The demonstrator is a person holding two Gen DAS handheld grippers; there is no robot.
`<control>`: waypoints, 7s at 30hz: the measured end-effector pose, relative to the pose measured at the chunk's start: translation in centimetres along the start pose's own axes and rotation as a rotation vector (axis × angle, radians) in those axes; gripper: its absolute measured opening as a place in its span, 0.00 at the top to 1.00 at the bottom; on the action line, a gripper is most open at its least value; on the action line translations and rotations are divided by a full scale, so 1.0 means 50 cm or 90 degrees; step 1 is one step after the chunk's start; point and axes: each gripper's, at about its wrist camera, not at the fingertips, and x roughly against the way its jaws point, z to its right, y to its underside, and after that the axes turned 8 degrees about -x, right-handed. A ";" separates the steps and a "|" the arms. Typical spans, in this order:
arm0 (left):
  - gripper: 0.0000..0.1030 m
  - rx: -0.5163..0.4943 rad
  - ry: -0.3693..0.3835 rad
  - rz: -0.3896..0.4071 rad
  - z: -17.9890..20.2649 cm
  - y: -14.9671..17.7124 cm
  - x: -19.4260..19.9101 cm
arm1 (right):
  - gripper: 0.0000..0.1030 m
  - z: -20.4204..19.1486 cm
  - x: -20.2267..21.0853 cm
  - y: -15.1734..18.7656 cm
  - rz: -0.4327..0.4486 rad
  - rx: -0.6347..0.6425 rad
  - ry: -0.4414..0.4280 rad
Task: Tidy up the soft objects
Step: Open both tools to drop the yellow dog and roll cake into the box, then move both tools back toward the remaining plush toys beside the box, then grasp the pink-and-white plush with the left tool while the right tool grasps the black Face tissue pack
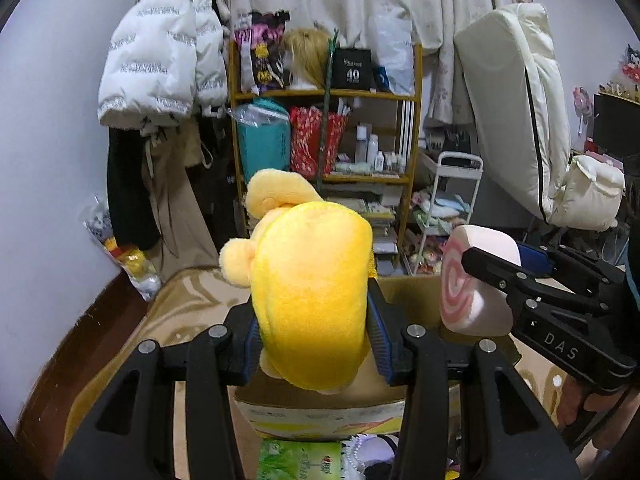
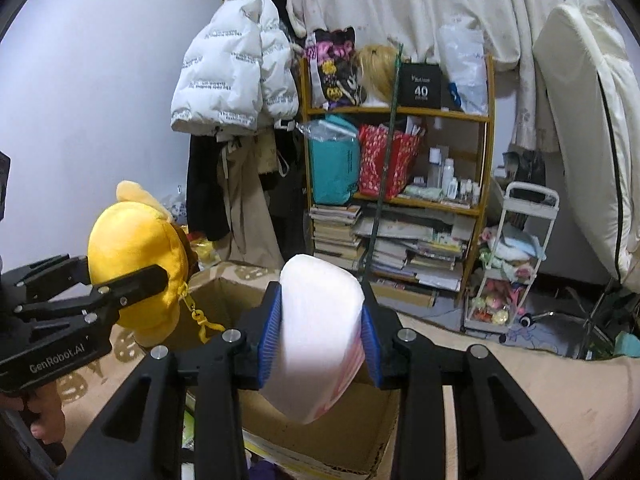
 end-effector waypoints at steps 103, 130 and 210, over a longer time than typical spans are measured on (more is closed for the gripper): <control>0.07 -0.100 0.028 -0.118 0.087 0.117 0.121 | 0.00 0.067 0.124 0.117 -0.160 -0.142 0.062; 0.07 -0.123 0.065 -0.186 0.116 0.190 0.019 | 0.00 0.114 0.024 0.199 -0.294 -0.174 0.083; 0.65 -0.061 0.119 -0.182 0.101 0.199 0.027 | 0.38 0.110 -0.025 0.233 -0.370 -0.227 0.067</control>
